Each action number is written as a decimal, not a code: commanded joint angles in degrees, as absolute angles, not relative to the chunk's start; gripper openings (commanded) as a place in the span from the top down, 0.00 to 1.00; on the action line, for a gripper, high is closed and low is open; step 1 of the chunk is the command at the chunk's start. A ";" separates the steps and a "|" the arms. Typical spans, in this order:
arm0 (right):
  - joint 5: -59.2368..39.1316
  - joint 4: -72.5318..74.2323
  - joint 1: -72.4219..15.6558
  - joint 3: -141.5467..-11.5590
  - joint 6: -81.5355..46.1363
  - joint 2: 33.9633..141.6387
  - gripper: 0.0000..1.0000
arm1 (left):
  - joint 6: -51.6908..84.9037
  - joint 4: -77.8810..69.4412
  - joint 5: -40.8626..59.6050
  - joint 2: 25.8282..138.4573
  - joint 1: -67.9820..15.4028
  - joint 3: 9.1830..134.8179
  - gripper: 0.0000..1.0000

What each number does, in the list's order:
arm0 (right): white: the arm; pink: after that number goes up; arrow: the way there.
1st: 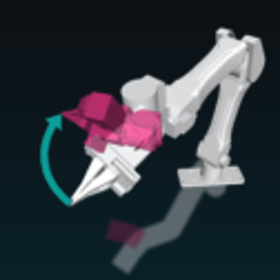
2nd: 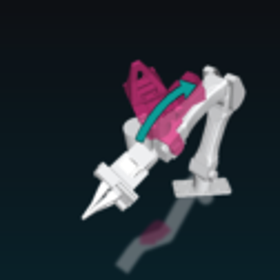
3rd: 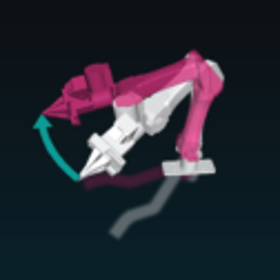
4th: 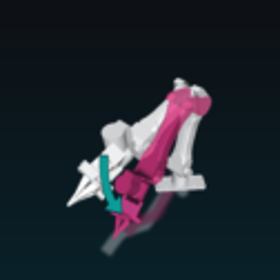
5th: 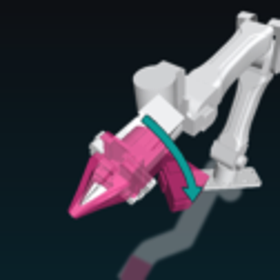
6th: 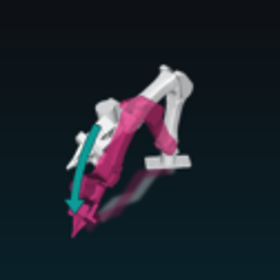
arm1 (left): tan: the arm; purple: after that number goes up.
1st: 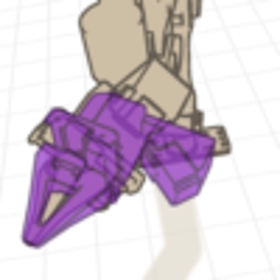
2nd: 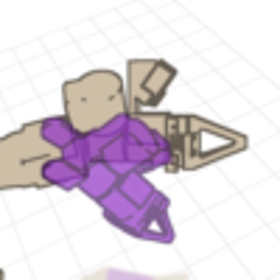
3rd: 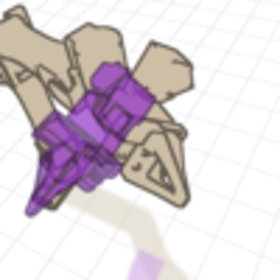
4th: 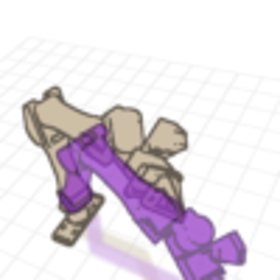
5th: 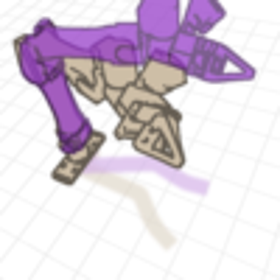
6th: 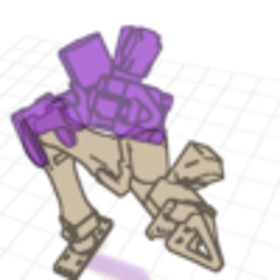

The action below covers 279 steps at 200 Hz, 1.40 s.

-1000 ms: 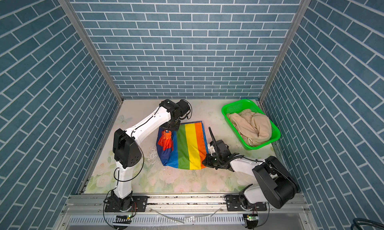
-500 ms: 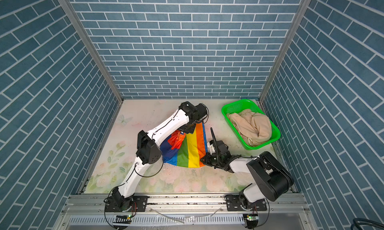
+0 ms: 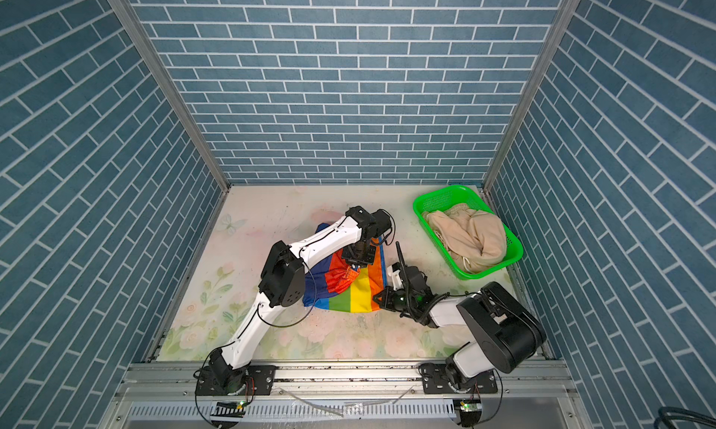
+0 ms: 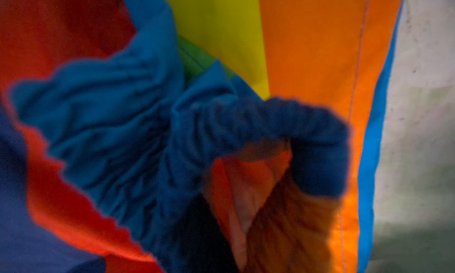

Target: Fold and stack the shorts

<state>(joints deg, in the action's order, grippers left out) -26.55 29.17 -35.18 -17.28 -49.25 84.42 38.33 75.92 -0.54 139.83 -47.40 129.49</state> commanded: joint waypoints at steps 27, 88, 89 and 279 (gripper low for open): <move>-19.52 16.62 -34.98 -13.35 -49.62 81.53 1.00 | 42.42 67.19 7.39 139.61 -47.81 127.49 0.73; -21.12 9.37 -34.97 -14.79 -47.49 78.47 1.00 | 43.94 60.16 15.66 137.43 -47.55 123.28 0.34; -21.10 9.04 -34.98 -14.78 -47.47 78.26 1.00 | 43.94 60.14 15.74 137.31 -47.51 123.21 0.33; -23.31 -11.63 -30.40 -43.34 -45.27 75.97 0.11 | 40.77 31.31 32.15 102.42 -33.84 77.65 0.31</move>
